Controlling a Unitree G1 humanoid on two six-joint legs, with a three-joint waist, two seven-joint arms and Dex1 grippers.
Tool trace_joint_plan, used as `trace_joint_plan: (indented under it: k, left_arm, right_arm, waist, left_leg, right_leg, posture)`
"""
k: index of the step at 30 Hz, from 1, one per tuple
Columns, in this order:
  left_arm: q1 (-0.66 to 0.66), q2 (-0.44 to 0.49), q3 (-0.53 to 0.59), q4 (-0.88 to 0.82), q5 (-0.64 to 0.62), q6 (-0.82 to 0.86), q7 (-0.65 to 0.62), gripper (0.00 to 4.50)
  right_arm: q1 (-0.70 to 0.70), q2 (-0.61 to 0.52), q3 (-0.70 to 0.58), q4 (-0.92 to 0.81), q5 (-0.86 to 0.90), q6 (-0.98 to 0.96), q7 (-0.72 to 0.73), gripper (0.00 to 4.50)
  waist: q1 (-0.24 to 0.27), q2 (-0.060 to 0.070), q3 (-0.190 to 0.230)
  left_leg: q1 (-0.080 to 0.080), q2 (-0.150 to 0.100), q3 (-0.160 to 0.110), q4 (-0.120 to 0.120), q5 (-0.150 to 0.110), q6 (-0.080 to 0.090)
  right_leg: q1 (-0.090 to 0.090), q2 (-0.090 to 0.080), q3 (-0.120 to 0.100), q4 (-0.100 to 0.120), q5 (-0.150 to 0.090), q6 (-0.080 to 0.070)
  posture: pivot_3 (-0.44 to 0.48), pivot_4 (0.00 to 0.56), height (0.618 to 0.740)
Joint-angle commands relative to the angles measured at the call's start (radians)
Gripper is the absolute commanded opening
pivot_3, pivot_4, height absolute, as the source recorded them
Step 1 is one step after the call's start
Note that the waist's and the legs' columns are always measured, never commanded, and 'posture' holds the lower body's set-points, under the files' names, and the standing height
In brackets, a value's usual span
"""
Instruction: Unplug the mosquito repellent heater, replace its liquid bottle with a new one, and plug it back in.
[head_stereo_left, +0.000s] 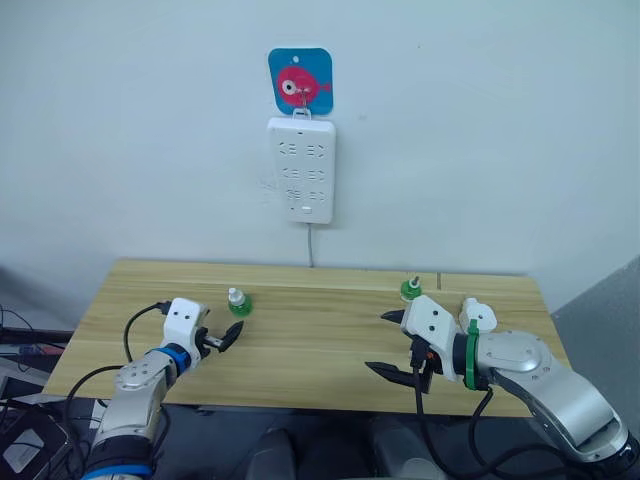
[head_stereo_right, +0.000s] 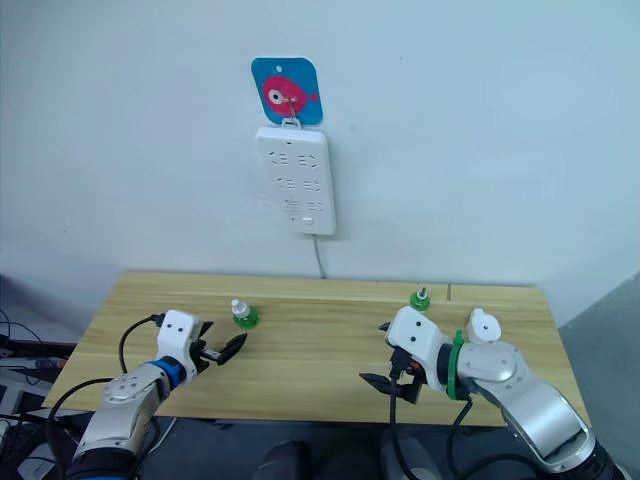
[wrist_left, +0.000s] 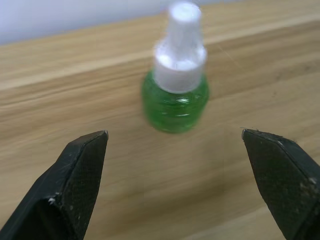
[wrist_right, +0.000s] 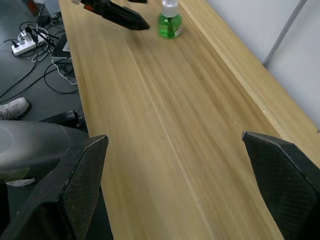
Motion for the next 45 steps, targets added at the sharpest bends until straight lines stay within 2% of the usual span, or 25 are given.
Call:
trace_joint_plan:
  k: [1,8,17,20,25,26,33,37,41,45]
  left_arm:
    - [-0.065,0.012,-0.026,0.099,0.038,-0.061,-0.023,4.5]
    - [-0.187,-0.009,-0.03,0.276,0.053,-0.125,-0.009,4.5]
    - [-0.22,-0.018,-0.038,0.346,0.057,-0.174,-0.028,4.5]
    - [-0.219,-0.02,-0.037,0.374,0.056,-0.193,-0.038,3.93]
    - [-0.201,-0.013,-0.032,0.388,0.058,-0.21,-0.041,2.38]
    - [-0.197,-0.014,-0.031,0.389,0.058,-0.211,-0.041,2.27]
    - [-0.168,-0.015,-0.039,0.371,0.061,-0.241,-0.059,2.27]
    - [-0.129,0.001,-0.068,0.244,0.053,-0.27,-0.143,2.27]
    - [-0.064,0.026,-0.126,-0.059,-0.003,-0.195,-0.297,2.27]
    - [-0.055,0.086,-0.21,-0.377,-0.086,-0.001,-0.459,2.27]
  right_arm:
    - [-0.004,-0.009,-0.008,-0.086,0.033,0.042,-0.003,4.47]
    - [0.021,-0.026,-0.022,-0.158,0.065,0.115,-0.019,4.47]
    - [0.026,-0.038,-0.017,-0.173,0.083,0.127,-0.039,4.47]
    - [0.021,-0.031,-0.02,-0.169,0.088,0.124,-0.05,4.5]
    - [0.004,0.019,-0.049,-0.155,0.095,0.093,-0.077,4.5]
    - [0.002,0.023,-0.054,-0.151,0.093,0.089,-0.079,4.5]
    - [-0.015,0.02,-0.066,-0.114,0.082,0.059,-0.076,4.5]
    - [-0.035,0.026,-0.082,-0.103,0.102,0.044,-0.064,4.5]
    - [-0.074,0.023,-0.092,-0.097,0.133,0.042,-0.031,4.5]
    - [-0.156,0.031,-0.079,-0.074,0.171,0.068,0.0,4.5]
  waist:
    - [-0.002,0.0,0.007]
    - [-0.016,-0.002,0.028]
    - [-0.034,-0.001,0.037]
    - [-0.036,-0.002,0.038]
    - [-0.045,-0.002,0.039]
    - [-0.046,-0.002,0.039]
    - [-0.048,-0.002,0.039]
    - [-0.049,-0.002,0.038]
    - [-0.046,-0.004,0.037]
    - [-0.047,-0.005,0.034]
  left_leg:
    - [0.0,0.0,0.0,0.0,0.0,0.0]
    - [-0.003,0.0,-0.001,0.001,0.0,0.0]
    - [-0.003,0.0,-0.001,0.0,0.0,0.0]
    - [-0.003,0.0,-0.001,0.001,0.0,0.0]
    - [-0.003,0.0,-0.001,0.0,0.0,0.0]
    - [-0.003,0.0,-0.001,0.0,0.0,0.0]
    - [-0.003,0.0,-0.001,0.0,0.0,0.0]
    - [-0.003,0.0,-0.001,0.0,0.0,0.0]
    - [-0.006,0.0,-0.001,0.0,0.0,-0.001]
    - [-0.008,0.0,-0.004,0.001,0.001,-0.001]
  right_leg:
    - [0.0,0.0,0.0,0.0,0.0,0.0]
    - [-0.001,0.0,-0.001,-0.001,0.0,0.001]
    - [-0.001,0.0,-0.001,-0.001,0.0,0.001]
    - [-0.001,0.0,-0.001,-0.001,0.0,0.001]
    - [-0.001,0.0,-0.001,-0.001,0.0,0.001]
    - [-0.001,0.0,-0.001,-0.001,0.0,0.001]
    - [-0.001,0.0,-0.001,-0.002,0.0,0.001]
    - [-0.001,-0.001,-0.001,-0.002,0.0,0.001]
    - [-0.003,-0.001,-0.002,-0.001,0.001,0.001]
    - [-0.005,-0.002,-0.004,0.0,0.001,0.001]
  posture:
    - [-0.244,0.208,0.733]
    - [-0.273,0.23,0.733]
    - [-0.279,0.233,0.733]
    - [-0.278,0.232,0.733]
    - [-0.276,0.225,0.733]
    - [-0.276,0.225,0.733]
    - [-0.27,0.204,0.733]
    - [-0.257,0.177,0.733]
    - [-0.247,0.147,0.733]
    - [-0.232,0.118,0.733]
